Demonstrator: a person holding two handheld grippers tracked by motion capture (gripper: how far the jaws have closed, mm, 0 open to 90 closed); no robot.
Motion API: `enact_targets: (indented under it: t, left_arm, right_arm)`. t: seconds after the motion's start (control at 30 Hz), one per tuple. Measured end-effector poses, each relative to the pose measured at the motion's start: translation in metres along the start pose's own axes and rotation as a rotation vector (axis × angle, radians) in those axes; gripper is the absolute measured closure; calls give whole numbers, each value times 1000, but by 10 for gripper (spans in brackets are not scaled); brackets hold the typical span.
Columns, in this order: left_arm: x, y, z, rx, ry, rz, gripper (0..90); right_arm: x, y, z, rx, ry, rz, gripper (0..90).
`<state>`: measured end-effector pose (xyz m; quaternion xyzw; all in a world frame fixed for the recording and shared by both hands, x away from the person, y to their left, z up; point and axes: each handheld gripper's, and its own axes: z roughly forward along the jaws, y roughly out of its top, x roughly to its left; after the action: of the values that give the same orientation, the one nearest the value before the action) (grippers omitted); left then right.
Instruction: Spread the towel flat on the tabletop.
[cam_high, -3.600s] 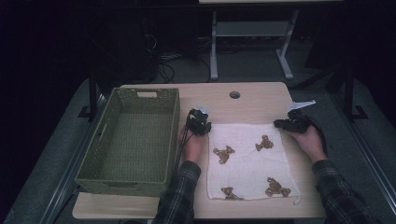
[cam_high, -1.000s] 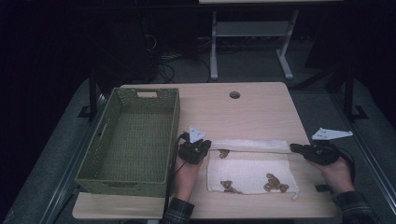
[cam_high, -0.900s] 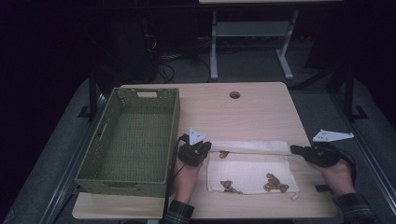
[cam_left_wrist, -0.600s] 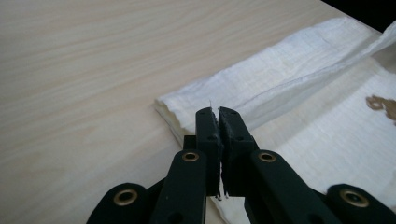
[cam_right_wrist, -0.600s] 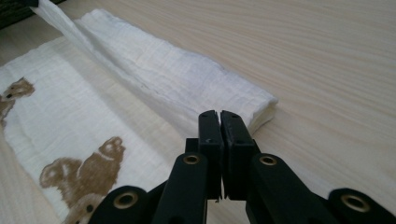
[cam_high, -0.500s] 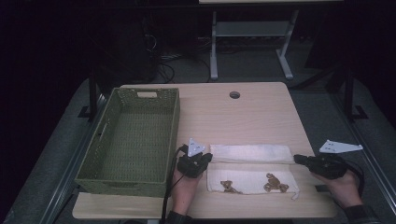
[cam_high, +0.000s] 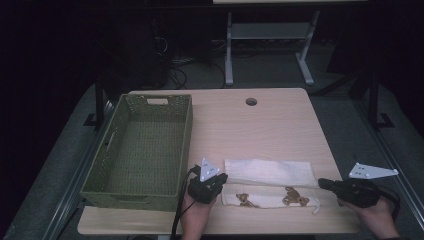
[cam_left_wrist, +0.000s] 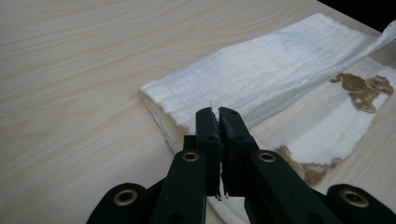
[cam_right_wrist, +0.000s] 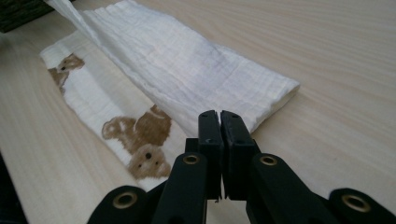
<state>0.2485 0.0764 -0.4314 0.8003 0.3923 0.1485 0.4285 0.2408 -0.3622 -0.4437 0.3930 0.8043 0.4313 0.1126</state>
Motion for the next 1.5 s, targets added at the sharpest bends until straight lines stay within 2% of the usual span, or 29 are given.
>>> enact_targets:
  t: [0.2, 0.37, 0.7, 0.73, 0.77, 0.87, 1.03, 1.23, 1.27, 1.3, 1.33, 1.4, 1.43, 1.5]
  left_arm:
    - [-1, -13, -2, 12, -33, -24, 871]
    - [-2, -21, 1, 36, -56, -43, 870]
    - [-6, -37, 5, 111, -96, -40, 860]
    - [-6, -38, 5, 109, -99, -49, 843]
    - [-7, -36, 4, 102, -95, -48, 804]
    - [-8, -28, 0, 89, -92, -25, 698]
    - [-5, -17, 4, 77, -84, -15, 603]
    - [5, -2, 20, 65, -68, -15, 585]
    - [10, 4, 27, 70, -37, -3, 583]
    - [10, 4, 27, 70, -37, -3, 580]
    - [14, 8, 35, 65, -42, -9, 580]
    - [19, 13, 43, 73, -20, 2, 580]
    - [19, 13, 43, 73, -20, 2, 580]
    - [28, 18, 54, 78, -2, -13, 581]
  right_arm:
    - [5, -8, -5, 22, 37, -1, 871]
    - [6, -12, -4, 48, 48, -7, 869]
    - [8, -22, 3, 146, 89, -2, 863]
    - [7, -23, 3, 156, 96, -1, 826]
    - [7, -22, 2, 147, 94, -1, 775]
    - [7, -17, -3, 98, 91, 14, 699]
    - [5, -9, -3, 68, 67, 5, 651]
    - [-2, 9, 11, 53, 28, -28, 646]
    - [-4, 12, 14, 51, 22, -34, 647]
    - [-4, 12, 14, 51, 22, -34, 647]
    - [-9, 18, 19, 45, 13, -43, 651]
    - [-14, 24, 25, 45, 1, -46, 665]
    - [-14, 24, 25, 45, 1, -46, 665]
    - [-25, 32, 36, 51, -14, -51, 693]
